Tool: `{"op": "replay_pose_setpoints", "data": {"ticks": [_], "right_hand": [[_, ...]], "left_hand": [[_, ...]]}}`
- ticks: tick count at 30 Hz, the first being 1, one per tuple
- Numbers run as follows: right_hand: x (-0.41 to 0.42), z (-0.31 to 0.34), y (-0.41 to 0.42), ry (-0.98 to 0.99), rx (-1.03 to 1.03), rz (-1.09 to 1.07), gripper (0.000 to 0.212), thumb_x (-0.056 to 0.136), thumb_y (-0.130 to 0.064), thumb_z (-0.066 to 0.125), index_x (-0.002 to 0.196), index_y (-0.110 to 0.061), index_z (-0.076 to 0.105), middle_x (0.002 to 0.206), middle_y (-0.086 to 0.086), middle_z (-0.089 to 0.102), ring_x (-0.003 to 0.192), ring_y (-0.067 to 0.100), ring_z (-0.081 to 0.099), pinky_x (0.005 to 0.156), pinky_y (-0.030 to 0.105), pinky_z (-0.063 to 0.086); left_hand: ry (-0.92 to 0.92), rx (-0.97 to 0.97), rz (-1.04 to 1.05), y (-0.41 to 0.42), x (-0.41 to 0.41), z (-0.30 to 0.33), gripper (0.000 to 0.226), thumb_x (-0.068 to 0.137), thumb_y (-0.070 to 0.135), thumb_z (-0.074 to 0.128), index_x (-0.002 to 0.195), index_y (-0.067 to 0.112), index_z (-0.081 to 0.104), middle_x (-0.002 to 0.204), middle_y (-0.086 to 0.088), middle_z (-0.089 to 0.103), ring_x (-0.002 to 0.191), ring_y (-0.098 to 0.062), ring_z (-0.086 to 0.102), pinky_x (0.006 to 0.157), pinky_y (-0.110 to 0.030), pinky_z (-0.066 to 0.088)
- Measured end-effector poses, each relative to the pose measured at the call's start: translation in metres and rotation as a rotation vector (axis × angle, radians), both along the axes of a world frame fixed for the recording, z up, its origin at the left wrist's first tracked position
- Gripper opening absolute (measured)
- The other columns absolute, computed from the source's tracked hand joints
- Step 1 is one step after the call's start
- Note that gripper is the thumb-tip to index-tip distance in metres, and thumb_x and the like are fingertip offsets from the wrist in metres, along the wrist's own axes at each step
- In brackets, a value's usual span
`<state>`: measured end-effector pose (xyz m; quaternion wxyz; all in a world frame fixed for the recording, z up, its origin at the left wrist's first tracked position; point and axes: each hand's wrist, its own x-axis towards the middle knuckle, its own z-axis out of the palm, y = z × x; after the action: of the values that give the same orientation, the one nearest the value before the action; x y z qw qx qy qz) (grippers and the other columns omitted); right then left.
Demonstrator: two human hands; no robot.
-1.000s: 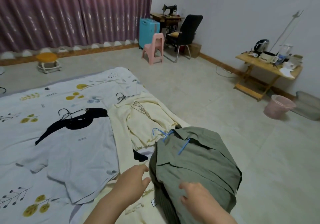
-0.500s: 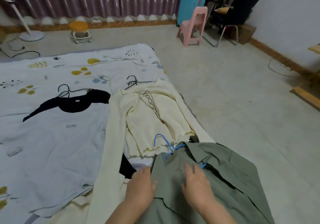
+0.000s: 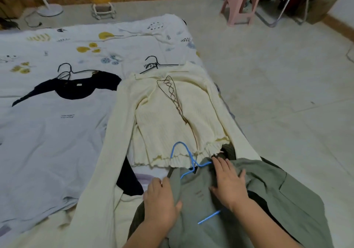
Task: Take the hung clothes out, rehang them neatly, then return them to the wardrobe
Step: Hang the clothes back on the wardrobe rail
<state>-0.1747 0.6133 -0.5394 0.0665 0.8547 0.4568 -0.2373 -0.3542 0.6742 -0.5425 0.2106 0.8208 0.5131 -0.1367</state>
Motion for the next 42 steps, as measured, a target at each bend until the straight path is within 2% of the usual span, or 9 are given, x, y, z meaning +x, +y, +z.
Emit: {"op": "replay_pose_setpoints", "data": {"ticks": [6, 14, 18, 21, 24, 27, 31, 35, 42], "right_hand": [[-0.001, 0.008, -0.003, -0.060, 0.100, -0.029, 0.054, 0.092, -0.020, 0.044, 0.142, -0.024, 0.022, 0.141, -0.005, 0.031, 0.132, 0.019, 0.027, 0.113, 0.056, 0.014], [-0.004, 0.039, -0.036, -0.105, 0.205, -0.087, 0.036, 0.091, -0.033, 0.046, 0.127, -0.026, 0.041, 0.123, -0.002, 0.040, 0.119, 0.019, 0.038, 0.108, 0.039, 0.027], [-0.004, 0.069, -0.046, -0.008, 0.288, -0.110, 0.019, 0.089, -0.021, 0.047, 0.106, -0.027, 0.042, 0.115, -0.005, 0.050, 0.114, 0.017, 0.045, 0.109, 0.039, 0.026], [-0.004, 0.103, -0.052, -0.028, 0.372, -0.088, 0.015, 0.089, -0.017, 0.046, 0.091, -0.028, 0.037, 0.098, -0.005, 0.058, 0.102, 0.019, 0.051, 0.097, 0.034, 0.030], [-0.001, 0.144, -0.063, -0.057, 0.444, -0.096, 0.012, 0.085, -0.012, 0.047, 0.082, -0.023, 0.044, 0.092, 0.002, 0.062, 0.093, 0.027, 0.053, 0.073, 0.033, 0.031], [0.000, 0.186, -0.083, -0.100, 0.464, -0.126, 0.006, 0.086, -0.016, 0.051, 0.090, -0.018, 0.054, 0.096, 0.006, 0.065, 0.097, 0.030, 0.055, 0.076, 0.035, 0.037], [-0.009, 0.236, -0.126, -0.178, 0.463, -0.178, 0.010, 0.087, -0.017, 0.050, 0.095, -0.019, 0.055, 0.100, 0.004, 0.066, 0.101, 0.028, 0.056, 0.079, 0.033, 0.037], [-0.030, 0.281, -0.175, -0.255, 0.491, -0.279, 0.011, 0.086, -0.016, 0.049, 0.095, -0.019, 0.054, 0.100, 0.004, 0.066, 0.101, 0.028, 0.056, 0.078, 0.033, 0.034], [-0.101, 0.348, -0.262, -0.433, 0.577, -0.545, 0.013, 0.084, -0.011, 0.050, 0.094, -0.016, 0.056, 0.096, 0.011, 0.067, 0.095, 0.034, 0.057, 0.074, 0.035, 0.035]], "left_hand": [[0.017, -0.010, -0.060, -0.011, -0.002, 0.008, 0.046, 0.086, 0.041, 0.044, 0.126, 0.022, 0.030, 0.119, -0.003, 0.044, 0.112, -0.023, 0.045, 0.087, -0.032, 0.035], [-0.144, 0.046, -0.124, -0.045, -0.016, 0.068, 0.046, 0.077, 0.036, 0.041, 0.123, 0.026, 0.045, 0.134, 0.003, 0.040, 0.122, -0.014, 0.046, 0.099, -0.026, 0.035], [-0.358, -0.183, 0.000, -0.054, -0.028, 0.108, 0.005, 0.087, 0.040, 0.033, 0.083, 0.038, 0.031, 0.083, 0.014, 0.043, 0.102, -0.007, 0.053, 0.086, -0.014, 0.037], [-0.436, -0.221, 0.019, -0.057, -0.034, 0.125, 0.027, 0.089, 0.044, 0.030, 0.078, 0.020, 0.036, 0.097, 0.005, 0.055, 0.101, -0.009, 0.055, 0.086, -0.013, 0.037], [-0.476, -0.203, 0.016, -0.059, -0.039, 0.154, 0.017, 0.090, 0.042, 0.038, 0.103, 0.034, 0.047, 0.110, 0.001, 0.060, 0.104, -0.015, 0.056, 0.083, -0.017, 0.039], [-0.528, -0.156, -0.061, -0.072, -0.043, 0.180, 0.026, 0.090, 0.037, 0.049, 0.113, 0.027, 0.042, 0.105, -0.003, 0.063, 0.103, -0.021, 0.056, 0.082, -0.024, 0.042], [-0.627, -0.159, -0.117, -0.094, -0.044, 0.217, 0.019, 0.088, 0.034, 0.054, 0.102, 0.025, 0.046, 0.100, -0.002, 0.064, 0.098, -0.022, 0.058, 0.082, -0.025, 0.044], [-0.676, -0.149, -0.237, -0.115, -0.050, 0.252, 0.024, 0.086, 0.034, 0.055, 0.079, 0.037, 0.033, 0.076, 0.009, 0.056, 0.092, -0.018, 0.059, 0.061, -0.017, 0.036], [-0.816, -0.164, -0.509, -0.149, -0.080, 0.304, 0.025, 0.085, 0.034, 0.057, 0.077, 0.041, 0.035, 0.069, 0.008, 0.054, 0.070, -0.011, 0.054, 0.057, -0.026, 0.035]]}}
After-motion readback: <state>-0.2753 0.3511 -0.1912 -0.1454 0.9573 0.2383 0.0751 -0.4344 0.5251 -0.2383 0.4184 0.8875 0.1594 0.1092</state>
